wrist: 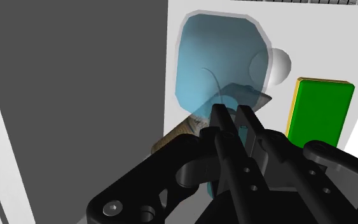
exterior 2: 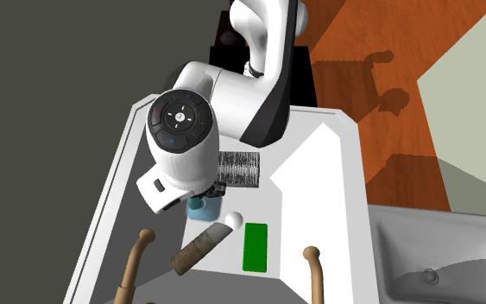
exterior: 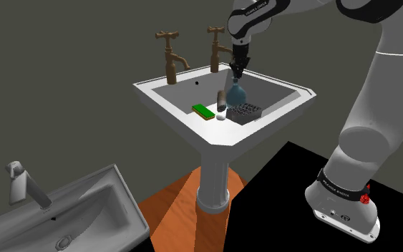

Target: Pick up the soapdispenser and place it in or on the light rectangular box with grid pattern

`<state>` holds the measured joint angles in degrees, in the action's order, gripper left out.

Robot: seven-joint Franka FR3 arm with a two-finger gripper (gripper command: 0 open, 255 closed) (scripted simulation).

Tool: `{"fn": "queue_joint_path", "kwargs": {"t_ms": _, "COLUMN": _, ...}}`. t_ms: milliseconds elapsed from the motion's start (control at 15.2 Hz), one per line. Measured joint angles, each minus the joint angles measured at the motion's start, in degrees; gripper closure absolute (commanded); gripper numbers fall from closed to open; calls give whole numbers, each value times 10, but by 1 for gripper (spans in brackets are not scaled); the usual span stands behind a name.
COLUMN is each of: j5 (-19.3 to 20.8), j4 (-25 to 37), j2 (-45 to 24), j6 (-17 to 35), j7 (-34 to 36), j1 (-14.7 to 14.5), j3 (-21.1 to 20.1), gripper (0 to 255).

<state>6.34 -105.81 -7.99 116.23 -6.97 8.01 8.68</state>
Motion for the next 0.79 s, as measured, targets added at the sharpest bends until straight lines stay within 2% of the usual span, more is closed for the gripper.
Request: {"fn": "queue_joint_path", "kwargs": {"t_ms": 792, "j5": -1, "j4": 73, "j2": 15, "j6": -87, "j7": -9, "j1": -1, "j3": 0, "gripper": 255}}
